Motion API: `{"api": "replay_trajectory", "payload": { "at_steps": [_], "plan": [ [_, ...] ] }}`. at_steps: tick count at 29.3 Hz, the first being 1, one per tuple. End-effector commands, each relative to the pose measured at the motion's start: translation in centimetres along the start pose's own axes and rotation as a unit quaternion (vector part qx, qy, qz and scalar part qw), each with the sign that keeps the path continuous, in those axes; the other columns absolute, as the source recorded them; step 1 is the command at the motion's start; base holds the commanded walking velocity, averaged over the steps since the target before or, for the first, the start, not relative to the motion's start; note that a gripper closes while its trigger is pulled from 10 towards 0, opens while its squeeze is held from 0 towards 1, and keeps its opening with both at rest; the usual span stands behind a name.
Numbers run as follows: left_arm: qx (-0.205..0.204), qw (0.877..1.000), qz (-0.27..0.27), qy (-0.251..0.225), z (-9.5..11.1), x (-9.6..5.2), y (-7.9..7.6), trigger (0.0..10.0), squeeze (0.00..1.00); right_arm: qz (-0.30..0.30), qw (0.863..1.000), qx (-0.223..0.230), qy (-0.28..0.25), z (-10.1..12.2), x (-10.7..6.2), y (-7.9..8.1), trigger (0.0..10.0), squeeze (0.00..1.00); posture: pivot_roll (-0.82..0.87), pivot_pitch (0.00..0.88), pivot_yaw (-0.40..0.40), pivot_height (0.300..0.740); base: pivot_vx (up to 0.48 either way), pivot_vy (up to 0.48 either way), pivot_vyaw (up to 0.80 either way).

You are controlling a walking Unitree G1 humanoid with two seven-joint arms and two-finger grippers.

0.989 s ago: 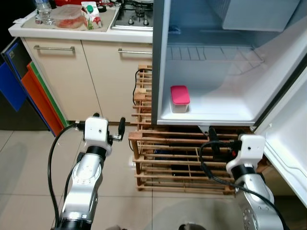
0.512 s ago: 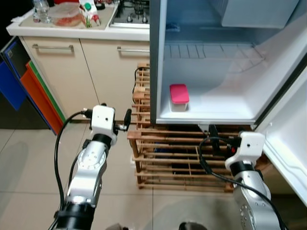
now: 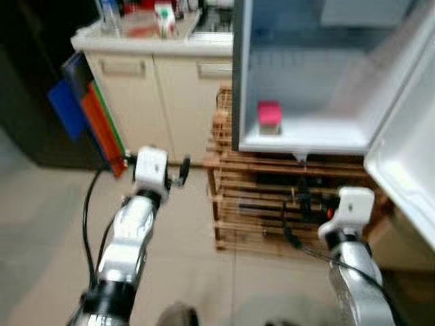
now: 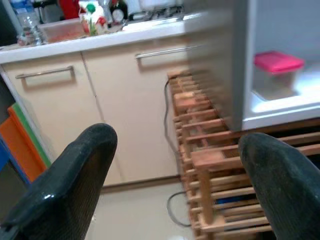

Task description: Restocking fridge

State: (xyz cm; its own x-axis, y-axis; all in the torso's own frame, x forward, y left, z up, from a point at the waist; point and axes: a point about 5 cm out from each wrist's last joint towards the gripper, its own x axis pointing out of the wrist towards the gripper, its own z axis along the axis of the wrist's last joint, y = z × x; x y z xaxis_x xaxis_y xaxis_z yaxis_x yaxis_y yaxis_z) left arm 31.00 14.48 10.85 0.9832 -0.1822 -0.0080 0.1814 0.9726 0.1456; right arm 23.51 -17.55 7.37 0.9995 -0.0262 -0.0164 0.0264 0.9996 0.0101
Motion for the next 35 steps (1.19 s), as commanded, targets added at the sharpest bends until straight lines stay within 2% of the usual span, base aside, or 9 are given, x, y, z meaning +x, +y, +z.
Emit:
{"api": "replay_trajectory", "payload": {
  "at_steps": [1,5,21,28,29,31,32,34,35],
  "plan": [
    [-0.002,1.0,-0.008,-0.002,0.0,0.1,0.0,10.0,0.0,0.007,1.0,-0.004,-0.008,0.2,0.0,0.3,10.0,0.0,-0.13,0.0,0.058,0.74,0.0,0.0,0.0],
    [0.005,0.999,-0.031,-0.018,0.4,0.3,-0.4,10.0,0.0,0.007,1.0,-0.005,-0.006,0.0,-0.1,0.2,10.0,0.0,-0.13,0.0,0.061,0.74,0.0,-0.063,0.0],
    [0.005,0.998,-0.04,-0.043,0.7,-0.1,-0.7,10.0,0.0,0.03,0.999,-0.007,0.006,-0.9,0.5,0.5,10.0,0.0,-0.1,0.0,0.055,0.74,0.0,-0.426,0.0],
    [0.0,0.998,-0.044,-0.054,0.8,0.0,-1.1,10.0,0.0,0.085,0.996,-0.021,0.017,-1.4,0.0,1.2,10.0,0.0,-0.11,0.0,0.044,0.74,0.206,-0.413,0.0],
    [-0.003,0.998,-0.044,-0.055,0.8,0.0,-1.1,10.0,0.0,0.1,0.994,-0.032,0.025,-1.9,-0.2,1.3,10.0,0.0,-0.11,0.0,0.041,0.74,0.24,-0.412,0.0],
    [-0.017,0.998,-0.039,-0.05,0.7,0.1,-1.2,10.0,0.0,0.159,0.981,-0.072,0.085,-4.4,-1.4,1.4,10.0,0.0,-0.11,0.0,0.04,0.74,0.15,0.0,0.0],
    [-0.018,0.998,-0.038,-0.051,0.7,0.2,-1.2,10.0,0.0,0.168,0.976,-0.088,0.105,-5.3,-1.7,1.1,10.0,0.0,-0.11,0.0,0.04,0.74,0.0,0.0,0.0],
    [-0.01,0.998,-0.036,-0.05,0.7,0.3,-1.2,10.0,0.0,0.175,0.958,-0.152,0.168,-7.9,-2.8,-0.6,10.0,0.0,-0.11,0.0,0.04,0.74,0.0,0.0,0.0],
    [-0.01,0.998,-0.036,-0.05,0.7,0.3,-1.2,10.0,0.0,0.175,0.958,-0.152,0.168,-7.9,-2.8,-0.6,10.0,0.0,-0.11,0.0,0.04,0.74,0.0,0.0,0.0]
  ]
}}
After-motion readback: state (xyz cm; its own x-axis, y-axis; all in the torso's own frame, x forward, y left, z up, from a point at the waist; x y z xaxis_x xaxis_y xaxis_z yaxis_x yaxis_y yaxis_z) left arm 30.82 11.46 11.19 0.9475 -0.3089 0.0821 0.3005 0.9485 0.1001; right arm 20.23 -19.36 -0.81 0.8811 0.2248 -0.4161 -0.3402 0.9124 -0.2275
